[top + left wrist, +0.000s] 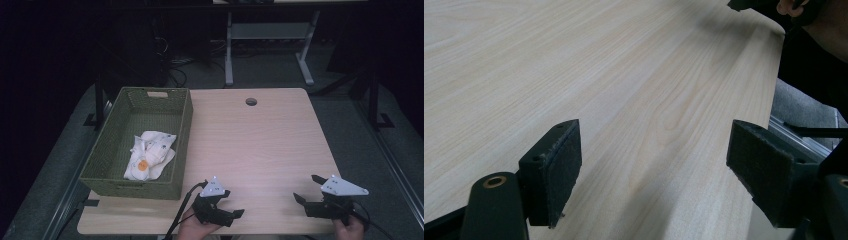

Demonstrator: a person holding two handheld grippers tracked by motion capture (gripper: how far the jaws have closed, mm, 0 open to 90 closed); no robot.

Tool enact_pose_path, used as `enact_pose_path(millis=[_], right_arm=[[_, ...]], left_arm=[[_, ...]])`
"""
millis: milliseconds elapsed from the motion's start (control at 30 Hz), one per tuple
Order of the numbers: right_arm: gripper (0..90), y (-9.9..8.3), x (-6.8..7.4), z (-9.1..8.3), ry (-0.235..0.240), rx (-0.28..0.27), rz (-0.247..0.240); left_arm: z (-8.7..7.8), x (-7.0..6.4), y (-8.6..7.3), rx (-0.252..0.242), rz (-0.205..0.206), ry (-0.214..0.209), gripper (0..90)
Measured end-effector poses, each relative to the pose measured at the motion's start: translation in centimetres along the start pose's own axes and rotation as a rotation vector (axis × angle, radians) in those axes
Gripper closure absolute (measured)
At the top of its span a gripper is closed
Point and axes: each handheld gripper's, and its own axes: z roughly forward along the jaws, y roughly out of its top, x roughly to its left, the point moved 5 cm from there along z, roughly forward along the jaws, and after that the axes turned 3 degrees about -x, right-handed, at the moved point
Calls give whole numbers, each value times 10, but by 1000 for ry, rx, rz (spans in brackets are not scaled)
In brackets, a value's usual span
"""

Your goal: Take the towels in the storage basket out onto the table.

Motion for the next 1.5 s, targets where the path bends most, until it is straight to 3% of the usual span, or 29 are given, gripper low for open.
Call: enact_pose_path(millis=[333, 500, 733, 933, 1500], right_arm=[[137, 0, 3, -1, 3, -7, 2], [137, 0, 2, -2, -4, -11, 9], [137, 1, 4, -3, 0, -15, 2], [137, 1, 3, -4, -1, -20, 7], [137, 1, 2, -5, 2, -26, 4]], left_arm=[[8, 8, 7, 17, -4, -6, 206], [11, 10, 17, 25, 0, -34, 210], [22, 13, 34, 32, -12, 9, 195], [28, 19, 49, 42, -19, 4, 195], [16, 29, 84, 27, -61, -31, 199]])
